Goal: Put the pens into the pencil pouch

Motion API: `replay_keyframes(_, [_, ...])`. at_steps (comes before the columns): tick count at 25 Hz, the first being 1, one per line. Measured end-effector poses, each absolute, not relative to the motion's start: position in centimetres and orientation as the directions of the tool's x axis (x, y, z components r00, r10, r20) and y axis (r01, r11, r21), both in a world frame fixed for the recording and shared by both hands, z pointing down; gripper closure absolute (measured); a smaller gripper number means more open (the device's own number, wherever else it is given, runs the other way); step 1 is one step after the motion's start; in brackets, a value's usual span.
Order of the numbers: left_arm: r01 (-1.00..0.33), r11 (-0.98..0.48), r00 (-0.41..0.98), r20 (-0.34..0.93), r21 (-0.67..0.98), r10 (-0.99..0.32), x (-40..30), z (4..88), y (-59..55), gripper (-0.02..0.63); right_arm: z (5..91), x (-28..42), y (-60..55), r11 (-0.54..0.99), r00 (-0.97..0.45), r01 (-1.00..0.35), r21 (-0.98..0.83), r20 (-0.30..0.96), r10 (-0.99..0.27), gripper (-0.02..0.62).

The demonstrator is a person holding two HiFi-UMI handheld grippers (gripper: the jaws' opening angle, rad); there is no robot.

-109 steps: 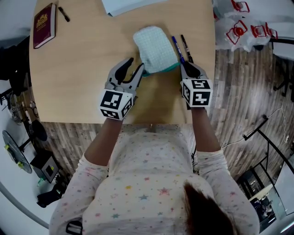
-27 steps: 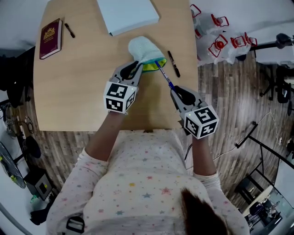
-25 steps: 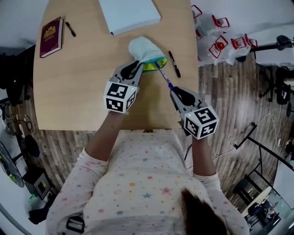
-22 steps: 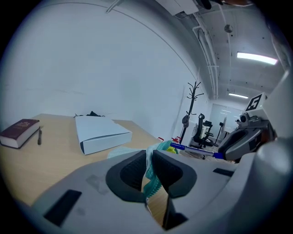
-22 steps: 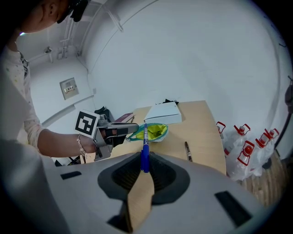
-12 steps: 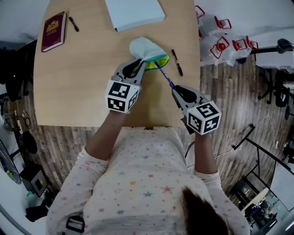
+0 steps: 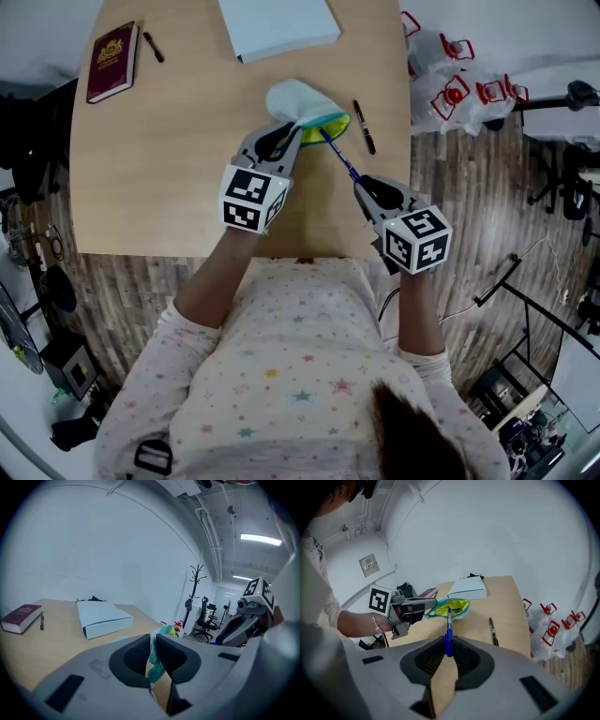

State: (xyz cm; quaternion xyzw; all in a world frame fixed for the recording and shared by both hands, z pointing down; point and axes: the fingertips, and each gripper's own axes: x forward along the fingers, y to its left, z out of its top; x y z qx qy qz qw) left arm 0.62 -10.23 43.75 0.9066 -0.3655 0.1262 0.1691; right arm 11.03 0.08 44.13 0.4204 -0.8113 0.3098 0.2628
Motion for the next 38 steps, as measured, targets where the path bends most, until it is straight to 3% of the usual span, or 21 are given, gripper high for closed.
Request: replay_keyframes(38, [-0.6,-0.766,0.784,0.36,0.233,-0.505,4.3,43.6,-7.4,0.569,45.9,11.5,-3.2,0.498,-0.403,-0.856,-0.142,0.786,-0.469,0.538])
